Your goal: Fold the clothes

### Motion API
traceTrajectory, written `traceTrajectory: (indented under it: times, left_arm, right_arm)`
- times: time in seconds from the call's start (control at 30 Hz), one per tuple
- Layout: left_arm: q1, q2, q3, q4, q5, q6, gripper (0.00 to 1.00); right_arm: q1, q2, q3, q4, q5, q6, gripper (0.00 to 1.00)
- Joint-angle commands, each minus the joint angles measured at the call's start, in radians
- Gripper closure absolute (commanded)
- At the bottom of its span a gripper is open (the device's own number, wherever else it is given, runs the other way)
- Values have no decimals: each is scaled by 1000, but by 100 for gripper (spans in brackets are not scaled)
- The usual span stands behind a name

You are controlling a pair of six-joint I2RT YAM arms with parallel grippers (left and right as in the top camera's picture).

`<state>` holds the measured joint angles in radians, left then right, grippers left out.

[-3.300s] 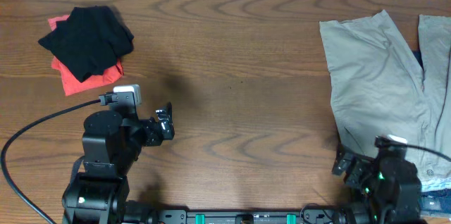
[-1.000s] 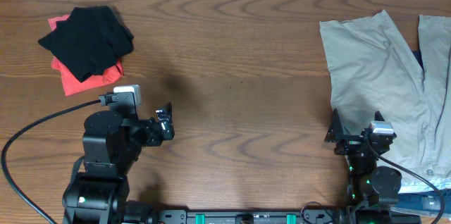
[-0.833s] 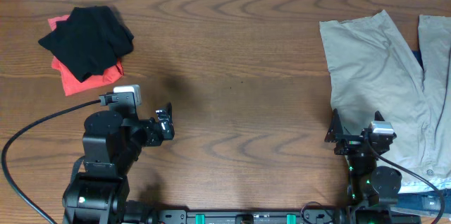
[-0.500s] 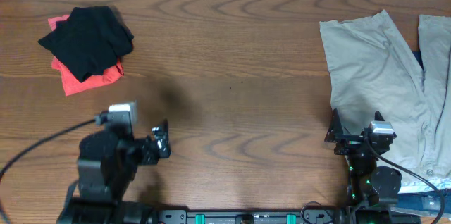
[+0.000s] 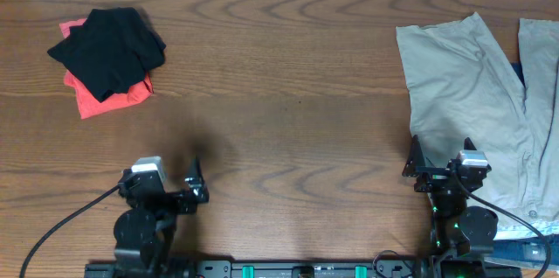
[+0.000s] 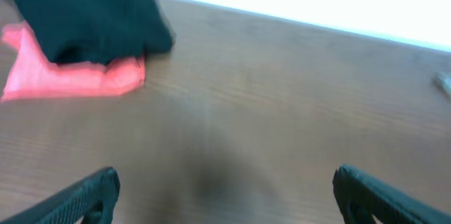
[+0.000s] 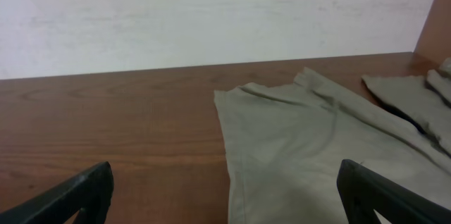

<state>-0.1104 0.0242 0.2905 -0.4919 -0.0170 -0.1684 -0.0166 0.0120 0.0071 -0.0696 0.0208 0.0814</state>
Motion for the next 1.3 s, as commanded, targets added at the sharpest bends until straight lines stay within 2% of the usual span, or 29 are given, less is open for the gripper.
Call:
traceTrajectory:
  times: [0.0,0.13,0.27,0.4,1.27]
  left_arm:
    - [-2,-23,-96,164,-22,87,2]
    - [-2,-23,-212,423,-21,195,2]
    - [-2,-23,-283,511,-21,212,2]
    - [-2,-23,-286,419,-18,209,2]
    - [-2,-20,-286,422,-18,209,2]
  right_arm:
    - [19,-6,-2,-5,-6,-16,1]
    - [19,-6,-2,-5,-6,-16,1]
    - [19,-6,-2,-5,-6,-16,1]
    - [19,-6,-2,-5,-6,-16,1]
    - [19,-6,-2,-5,-6,-16,1]
